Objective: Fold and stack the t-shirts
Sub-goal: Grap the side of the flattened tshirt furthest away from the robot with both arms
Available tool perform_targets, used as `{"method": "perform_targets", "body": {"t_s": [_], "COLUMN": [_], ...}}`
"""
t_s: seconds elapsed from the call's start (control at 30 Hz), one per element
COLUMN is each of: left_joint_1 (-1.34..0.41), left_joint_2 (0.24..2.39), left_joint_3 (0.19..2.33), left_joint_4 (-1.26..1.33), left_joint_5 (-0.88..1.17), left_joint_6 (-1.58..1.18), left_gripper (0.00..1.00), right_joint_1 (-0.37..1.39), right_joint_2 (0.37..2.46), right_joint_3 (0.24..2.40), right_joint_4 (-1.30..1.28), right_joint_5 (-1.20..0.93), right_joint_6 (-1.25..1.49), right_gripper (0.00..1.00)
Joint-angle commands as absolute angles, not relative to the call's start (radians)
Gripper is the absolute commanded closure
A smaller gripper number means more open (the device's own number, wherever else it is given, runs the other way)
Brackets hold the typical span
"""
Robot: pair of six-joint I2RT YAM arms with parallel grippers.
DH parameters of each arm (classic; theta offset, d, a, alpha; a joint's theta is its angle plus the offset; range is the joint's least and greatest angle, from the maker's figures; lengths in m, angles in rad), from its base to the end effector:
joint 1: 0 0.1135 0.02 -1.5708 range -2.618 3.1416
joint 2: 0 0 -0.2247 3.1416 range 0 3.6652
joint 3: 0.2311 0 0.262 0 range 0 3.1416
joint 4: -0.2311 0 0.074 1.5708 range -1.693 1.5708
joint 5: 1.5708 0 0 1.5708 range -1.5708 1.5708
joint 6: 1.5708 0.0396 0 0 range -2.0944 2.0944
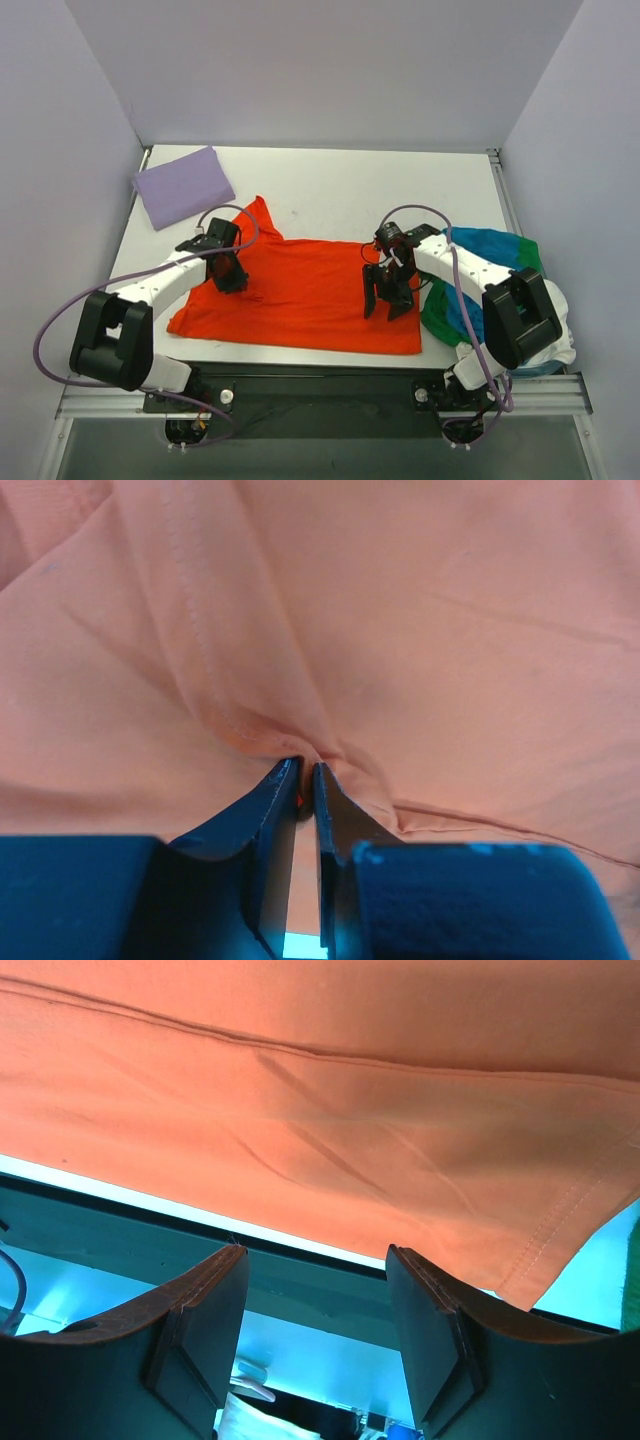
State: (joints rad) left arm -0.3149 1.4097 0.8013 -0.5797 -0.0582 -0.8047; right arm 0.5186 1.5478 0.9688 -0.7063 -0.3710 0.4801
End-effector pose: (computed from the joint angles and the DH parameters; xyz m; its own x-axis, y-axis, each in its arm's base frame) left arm 0.2574 -0.0814 0.1334 -0.8195 -0.4897 -0.2978 -0.4356 0.8698 -0.2317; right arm 0.2468 0.1574 0.1424 -0.9935 -0.0713 -0.0891 -0.1035 0.8927 0.4386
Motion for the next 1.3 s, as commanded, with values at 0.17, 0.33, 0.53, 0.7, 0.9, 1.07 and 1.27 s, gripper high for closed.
{"method": "perform_targets", "body": {"t_s": [0.17, 0.33, 0.53, 0.7, 0.9, 1.07, 1.27], "left_joint_1": [-0.367, -0.403, -0.432, -0.463, -0.497, -0.523, -0.548], "left_joint_2": [1.488, 1.555, 1.650, 1.710, 1.766, 1.822, 1.810], "left_joint_3": [0.934, 1.014, 1.086, 1.152, 1.229, 1.308, 1.365], "left_joint_4": [-0.569, -0.586, -0.618, -0.641, -0.676, -0.736, -0.744], "left_joint_5": [-0.089, -0.092, -0.077, -0.092, -0.110, -0.129, -0.100], "left_joint_6": [-0.732, -0.697, -0.651, -0.626, -0.611, -0.583, -0.601], "left_gripper": [0.81, 0.81, 0.81, 0.80, 0.75, 0.69, 0.63], "right_joint_1": [0.525, 0.523, 0.523, 0.525, 0.525, 0.525, 0.523], "right_joint_2": [1.528, 1.540, 1.551, 1.562, 1.577, 1.589, 1.604], "right_joint_3": [0.997, 1.003, 1.006, 1.011, 1.025, 1.035, 1.052], "right_joint_4": [-0.765, -0.765, -0.767, -0.770, -0.776, -0.779, -0.787], "right_joint_5": [-0.356, -0.354, -0.356, -0.357, -0.357, -0.356, -0.354], "right_joint_6": [0.491, 0.492, 0.492, 0.492, 0.488, 0.485, 0.473], "right_gripper": [0.42, 0.42, 0.42, 0.42, 0.42, 0.42, 0.42]}}
